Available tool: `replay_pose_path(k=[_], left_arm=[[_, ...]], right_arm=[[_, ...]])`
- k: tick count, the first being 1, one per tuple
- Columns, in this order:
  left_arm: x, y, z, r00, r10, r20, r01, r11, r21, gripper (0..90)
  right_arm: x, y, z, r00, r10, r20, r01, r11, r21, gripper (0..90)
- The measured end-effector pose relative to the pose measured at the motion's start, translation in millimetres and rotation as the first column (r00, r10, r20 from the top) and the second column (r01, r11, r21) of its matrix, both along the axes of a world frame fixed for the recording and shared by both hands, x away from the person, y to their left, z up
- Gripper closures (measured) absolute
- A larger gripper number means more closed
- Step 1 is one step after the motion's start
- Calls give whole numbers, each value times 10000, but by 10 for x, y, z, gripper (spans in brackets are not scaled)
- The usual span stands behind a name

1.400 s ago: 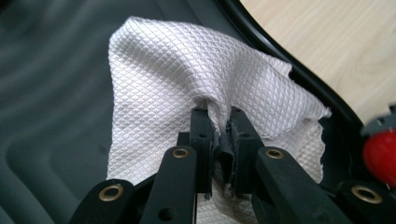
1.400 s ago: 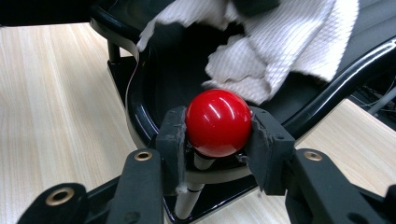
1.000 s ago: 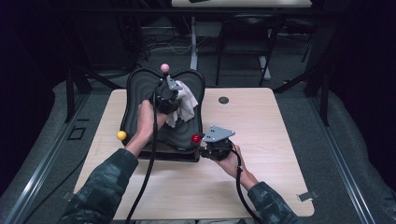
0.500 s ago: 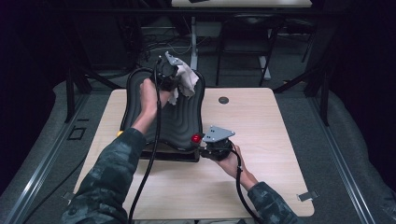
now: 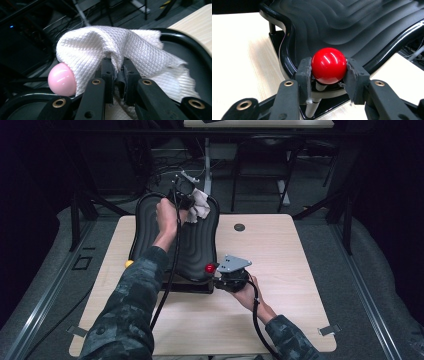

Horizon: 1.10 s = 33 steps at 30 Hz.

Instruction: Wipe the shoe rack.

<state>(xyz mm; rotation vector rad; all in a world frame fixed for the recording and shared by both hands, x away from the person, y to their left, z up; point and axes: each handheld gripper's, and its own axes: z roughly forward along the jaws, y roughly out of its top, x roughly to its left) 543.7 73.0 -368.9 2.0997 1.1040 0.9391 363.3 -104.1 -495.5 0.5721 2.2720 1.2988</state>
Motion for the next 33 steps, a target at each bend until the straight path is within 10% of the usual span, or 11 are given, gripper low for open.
replay_pose_path(k=[9, 33], left_arm=[[25, 4, -24, 9994, 353, 22, -353, 9993, -78, 824], [117, -373, 11, 9974, -642, -334, 638, 9979, -134, 822]], right_arm=[[1, -1, 1, 10000, -36, 52, 36, 10000, -69, 600], [0, -1, -5, 10000, -5, -17, 5, 10000, 38, 600]])
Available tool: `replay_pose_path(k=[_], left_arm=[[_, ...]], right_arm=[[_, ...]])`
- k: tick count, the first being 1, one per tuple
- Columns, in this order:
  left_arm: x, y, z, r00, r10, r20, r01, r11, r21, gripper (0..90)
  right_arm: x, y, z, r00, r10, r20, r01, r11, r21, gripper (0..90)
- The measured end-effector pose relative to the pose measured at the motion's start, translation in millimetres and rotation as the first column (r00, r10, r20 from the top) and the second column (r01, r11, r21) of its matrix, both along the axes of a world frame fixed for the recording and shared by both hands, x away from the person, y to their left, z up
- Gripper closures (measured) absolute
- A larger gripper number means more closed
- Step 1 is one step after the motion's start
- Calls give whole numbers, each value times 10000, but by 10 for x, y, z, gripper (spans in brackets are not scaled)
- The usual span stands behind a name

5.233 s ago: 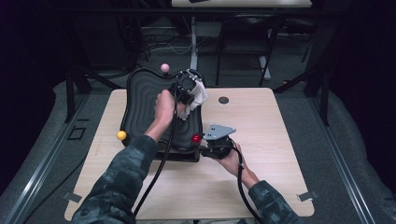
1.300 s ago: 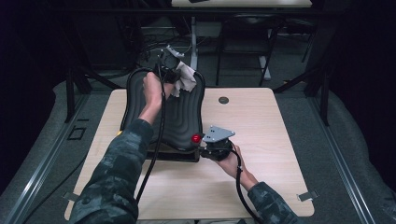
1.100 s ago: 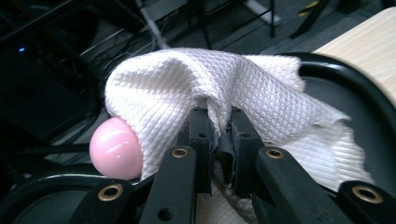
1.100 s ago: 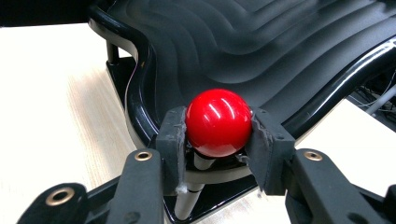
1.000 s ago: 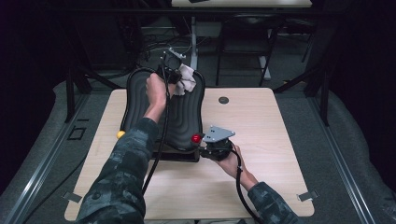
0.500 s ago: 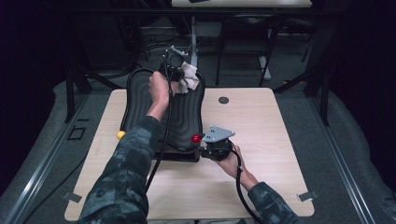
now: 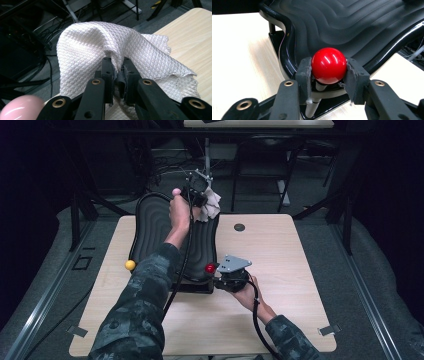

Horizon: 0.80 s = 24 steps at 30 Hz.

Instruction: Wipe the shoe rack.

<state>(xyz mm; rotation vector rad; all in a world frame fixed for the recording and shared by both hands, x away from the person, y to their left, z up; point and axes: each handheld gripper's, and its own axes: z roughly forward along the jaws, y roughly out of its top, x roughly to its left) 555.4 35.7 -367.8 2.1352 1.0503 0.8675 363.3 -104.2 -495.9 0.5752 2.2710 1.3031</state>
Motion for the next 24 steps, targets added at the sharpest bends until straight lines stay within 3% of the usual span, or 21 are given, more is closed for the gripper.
replay_pose_path(k=[15, 24], left_arm=[[-113, -200, -73, 9943, -1005, -345, 1011, 9948, 147, 821], [-306, -162, -200, 9837, -1713, -549, 1715, 9852, -17, 822]], right_arm=[[2, -1, -1, 10000, 16, 14, -16, 10000, 8, 600], [3, -2, -1, 10000, -5, 39, 5, 10000, -15, 600]])
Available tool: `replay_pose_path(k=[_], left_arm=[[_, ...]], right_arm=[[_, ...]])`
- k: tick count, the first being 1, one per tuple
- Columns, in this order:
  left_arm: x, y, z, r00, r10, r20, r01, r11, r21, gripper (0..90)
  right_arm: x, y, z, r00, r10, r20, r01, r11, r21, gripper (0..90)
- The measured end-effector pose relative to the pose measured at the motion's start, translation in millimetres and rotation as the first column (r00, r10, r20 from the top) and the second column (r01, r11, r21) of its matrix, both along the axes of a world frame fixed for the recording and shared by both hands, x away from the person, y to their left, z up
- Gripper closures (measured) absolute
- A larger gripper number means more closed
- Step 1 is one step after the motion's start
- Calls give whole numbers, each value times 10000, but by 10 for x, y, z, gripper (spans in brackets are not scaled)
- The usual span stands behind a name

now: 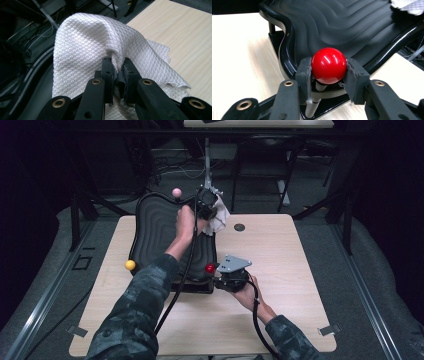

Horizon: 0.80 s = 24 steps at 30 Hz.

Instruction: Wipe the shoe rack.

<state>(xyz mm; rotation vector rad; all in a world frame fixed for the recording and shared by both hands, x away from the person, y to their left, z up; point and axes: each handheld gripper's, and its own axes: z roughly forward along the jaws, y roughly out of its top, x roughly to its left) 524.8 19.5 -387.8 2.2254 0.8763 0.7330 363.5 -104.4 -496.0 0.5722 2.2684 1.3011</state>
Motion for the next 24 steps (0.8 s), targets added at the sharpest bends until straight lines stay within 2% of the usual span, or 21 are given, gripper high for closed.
replay_pose_path(k=[8, 24], left_arm=[[-143, 55, -74, 9993, -373, -48, 374, 9991, 183, 823], [-517, 158, -268, 9940, -1034, 359, 1010, 9930, 617, 822]], right_arm=[[1, 0, -1, 10000, 13, 16, -13, 10000, 10, 600], [-7, -2, 1, 10000, -48, 18, 48, 10000, -69, 600]])
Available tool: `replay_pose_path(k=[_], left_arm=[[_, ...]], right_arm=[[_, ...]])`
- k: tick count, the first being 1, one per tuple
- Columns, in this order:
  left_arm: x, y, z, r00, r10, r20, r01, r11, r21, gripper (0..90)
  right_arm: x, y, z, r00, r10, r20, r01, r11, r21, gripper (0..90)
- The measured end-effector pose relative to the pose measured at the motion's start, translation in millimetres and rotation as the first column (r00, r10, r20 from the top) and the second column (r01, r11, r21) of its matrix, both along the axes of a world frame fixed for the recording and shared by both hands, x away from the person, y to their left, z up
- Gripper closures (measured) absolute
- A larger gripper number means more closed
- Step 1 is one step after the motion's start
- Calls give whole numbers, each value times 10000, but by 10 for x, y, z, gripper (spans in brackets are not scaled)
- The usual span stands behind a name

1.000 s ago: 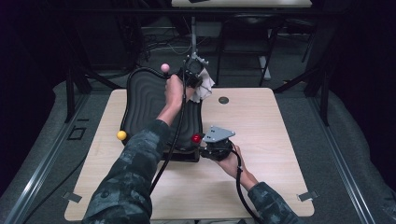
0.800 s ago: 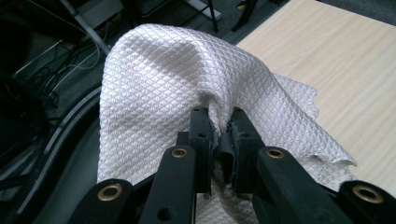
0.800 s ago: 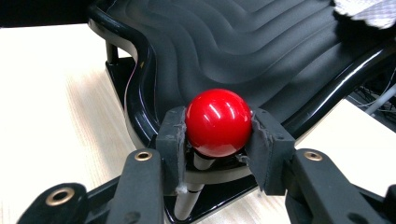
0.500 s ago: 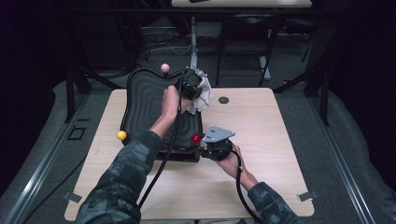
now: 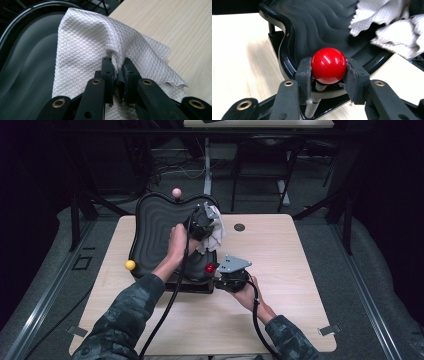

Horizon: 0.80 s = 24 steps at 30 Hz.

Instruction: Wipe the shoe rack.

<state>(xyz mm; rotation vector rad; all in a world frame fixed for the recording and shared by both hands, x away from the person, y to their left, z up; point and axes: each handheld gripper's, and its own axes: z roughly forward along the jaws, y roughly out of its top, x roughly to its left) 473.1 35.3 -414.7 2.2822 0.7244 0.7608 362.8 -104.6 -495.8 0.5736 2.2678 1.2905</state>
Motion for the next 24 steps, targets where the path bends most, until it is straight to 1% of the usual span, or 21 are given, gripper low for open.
replay_pose_path(k=[2, 8, 14, 19, 23, 24], left_arm=[[-42, 14, -19, 9999, -108, 30, 108, 9999, 67, 822], [-174, 62, -94, 9991, -399, -108, 399, 9992, 48, 821], [-309, 104, -173, 9966, -782, -261, 784, 9969, 72, 821], [-401, 134, -232, 9935, -1061, -412, 1060, 9943, -67, 821], [-439, 169, -266, 9903, -1221, -668, 1202, 9922, -319, 821], [-442, 182, -268, 9884, -1326, -745, 1307, 9910, -301, 822]], right_arm=[[0, 1, -1, 10000, -2, 10, 2, 10000, 23, 600], [2, 0, -2, 10000, 2, 28, -2, 10000, 15, 600], [1, 2, -3, 10000, -8, 32, 8, 10000, 24, 600], [0, 2, -4, 10000, -11, 42, 11, 10000, 31, 600], [-3, 2, -4, 10000, 6, 14, -7, 10000, 50, 600], [-2, 3, -6, 10000, 8, 24, -8, 10000, 76, 600]])
